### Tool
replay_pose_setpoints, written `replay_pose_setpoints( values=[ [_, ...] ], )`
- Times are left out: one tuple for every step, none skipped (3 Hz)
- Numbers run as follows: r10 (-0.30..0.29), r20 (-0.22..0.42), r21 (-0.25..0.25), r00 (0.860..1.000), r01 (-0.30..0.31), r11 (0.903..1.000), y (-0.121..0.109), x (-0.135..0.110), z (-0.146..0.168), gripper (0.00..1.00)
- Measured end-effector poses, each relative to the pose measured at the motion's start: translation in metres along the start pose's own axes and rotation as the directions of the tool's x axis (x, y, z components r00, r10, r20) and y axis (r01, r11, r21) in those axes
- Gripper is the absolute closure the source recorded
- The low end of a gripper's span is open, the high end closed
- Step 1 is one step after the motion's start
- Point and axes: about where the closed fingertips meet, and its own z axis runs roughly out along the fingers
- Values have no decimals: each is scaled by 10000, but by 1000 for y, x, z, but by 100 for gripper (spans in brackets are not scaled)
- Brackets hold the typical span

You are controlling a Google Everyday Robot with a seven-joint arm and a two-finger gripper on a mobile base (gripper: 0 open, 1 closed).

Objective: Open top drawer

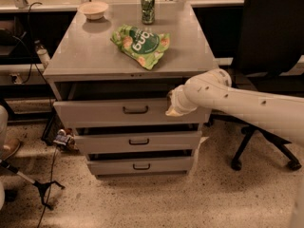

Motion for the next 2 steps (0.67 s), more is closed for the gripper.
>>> replay_pose_setpoints(
  values=[
    [169,-48,146,9998,-168,9998,23,13,-47,100],
    [341,-19,95,9994,-341,9994,34,19,-62,100]
  ],
)
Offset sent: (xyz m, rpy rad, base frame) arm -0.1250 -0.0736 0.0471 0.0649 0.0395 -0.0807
